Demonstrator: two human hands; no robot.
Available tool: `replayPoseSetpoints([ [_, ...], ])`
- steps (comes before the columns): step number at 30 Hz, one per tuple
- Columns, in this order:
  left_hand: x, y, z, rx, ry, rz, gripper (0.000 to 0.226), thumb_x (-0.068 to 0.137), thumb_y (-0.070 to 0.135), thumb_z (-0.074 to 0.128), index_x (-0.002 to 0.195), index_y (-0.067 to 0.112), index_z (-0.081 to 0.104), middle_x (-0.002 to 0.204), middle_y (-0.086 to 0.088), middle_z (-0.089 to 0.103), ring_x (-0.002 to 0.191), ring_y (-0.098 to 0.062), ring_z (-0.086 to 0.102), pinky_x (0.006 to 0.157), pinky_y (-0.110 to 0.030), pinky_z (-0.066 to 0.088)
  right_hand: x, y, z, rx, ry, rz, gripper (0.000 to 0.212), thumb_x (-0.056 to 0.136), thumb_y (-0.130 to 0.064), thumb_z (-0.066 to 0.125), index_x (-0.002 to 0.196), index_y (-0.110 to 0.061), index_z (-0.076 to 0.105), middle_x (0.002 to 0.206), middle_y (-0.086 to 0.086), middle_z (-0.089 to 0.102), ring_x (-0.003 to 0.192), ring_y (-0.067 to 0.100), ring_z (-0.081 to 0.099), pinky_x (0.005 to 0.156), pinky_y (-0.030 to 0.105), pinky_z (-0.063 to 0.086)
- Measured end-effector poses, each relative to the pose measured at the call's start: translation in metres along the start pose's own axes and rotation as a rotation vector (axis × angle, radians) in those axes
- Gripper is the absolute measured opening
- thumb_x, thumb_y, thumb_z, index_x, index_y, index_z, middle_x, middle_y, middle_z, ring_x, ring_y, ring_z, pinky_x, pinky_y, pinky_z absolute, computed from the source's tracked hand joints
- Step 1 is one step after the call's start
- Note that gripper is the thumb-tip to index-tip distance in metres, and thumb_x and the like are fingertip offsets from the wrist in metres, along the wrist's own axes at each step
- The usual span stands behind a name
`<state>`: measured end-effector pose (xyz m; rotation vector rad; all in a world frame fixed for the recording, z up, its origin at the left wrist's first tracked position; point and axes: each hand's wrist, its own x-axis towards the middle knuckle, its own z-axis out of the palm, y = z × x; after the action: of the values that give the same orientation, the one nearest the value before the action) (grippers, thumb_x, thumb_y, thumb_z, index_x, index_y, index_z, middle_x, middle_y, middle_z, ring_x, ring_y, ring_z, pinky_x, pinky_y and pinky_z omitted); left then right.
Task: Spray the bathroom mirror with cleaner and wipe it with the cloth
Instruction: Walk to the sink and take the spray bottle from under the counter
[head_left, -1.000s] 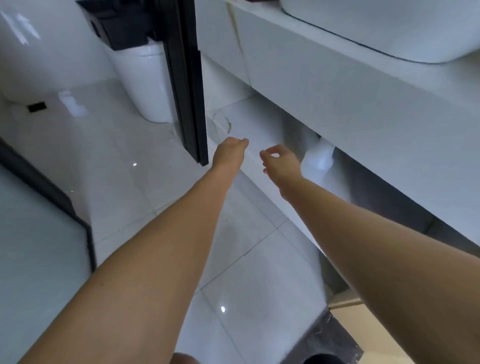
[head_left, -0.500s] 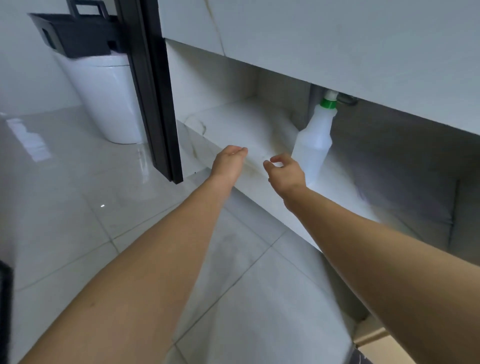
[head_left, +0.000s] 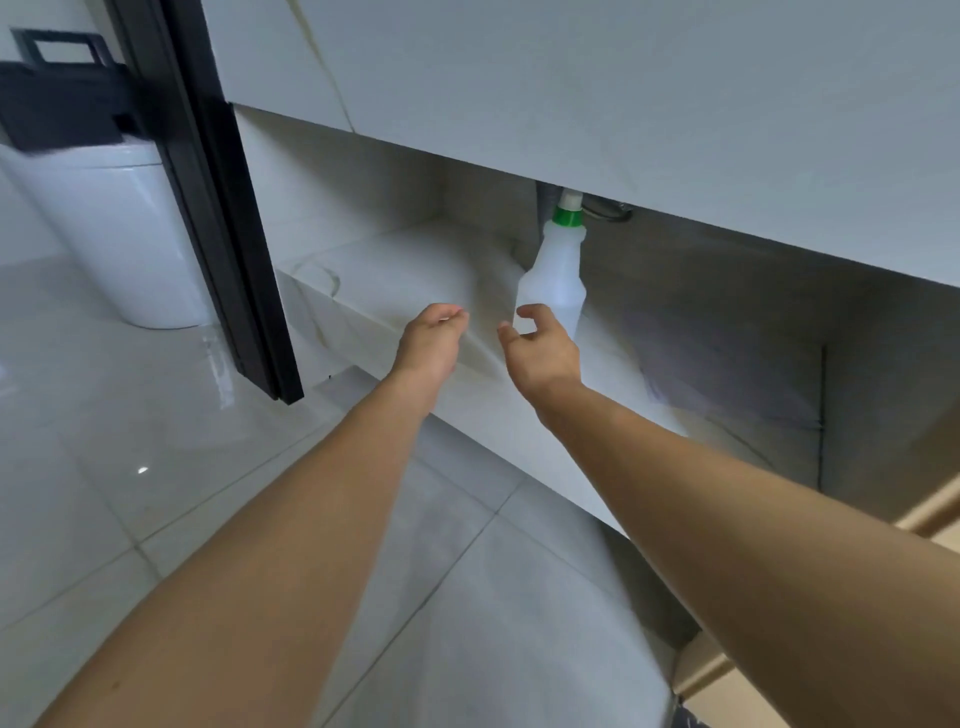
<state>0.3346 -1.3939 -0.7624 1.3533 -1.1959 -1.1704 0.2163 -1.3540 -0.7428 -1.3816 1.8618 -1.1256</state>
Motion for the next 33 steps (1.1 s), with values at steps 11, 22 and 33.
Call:
replayPoseSetpoints([
  [11,-0.002,0.011,0.021,0.005,-0.071,0.037,0.040,0.103,0.028,0.049,0.141,0.020,0.053,0.141,0.000,0.053,0.128,-0.023,0.053,0.111,-0.042,0.043,0.028,0.002,-0.025,-0.082,0.299,0.131,0.073,0.090,-0.047,0.067,0.144,-0.009,0.034,0.145,0.014,0.043,0.132,0.036,0.047,0.101,0.044,0.043],
  [22,0.013,0.009,0.033,-0.008,-0.152,0.063,0.042,0.106,0.022,0.039,0.147,0.025,0.047,0.152,-0.001,0.046,0.138,-0.019,0.045,0.117,-0.037,0.036,0.071,0.002,-0.027,0.011,0.129,0.061,0.084,0.075,-0.035,0.086,0.141,-0.022,0.035,0.128,0.006,0.060,0.119,0.029,0.059,0.098,0.040,0.051],
  [33,0.002,0.019,0.024,0.161,-0.221,0.055,0.048,0.094,0.008,0.047,0.141,0.017,0.053,0.139,-0.007,0.059,0.118,-0.022,0.059,0.094,-0.028,0.044,0.054,0.014,-0.018,0.382,0.051,0.147,0.075,0.068,-0.040,0.080,0.132,-0.027,0.044,0.118,0.000,0.060,0.106,0.025,0.063,0.086,0.047,0.059],
])
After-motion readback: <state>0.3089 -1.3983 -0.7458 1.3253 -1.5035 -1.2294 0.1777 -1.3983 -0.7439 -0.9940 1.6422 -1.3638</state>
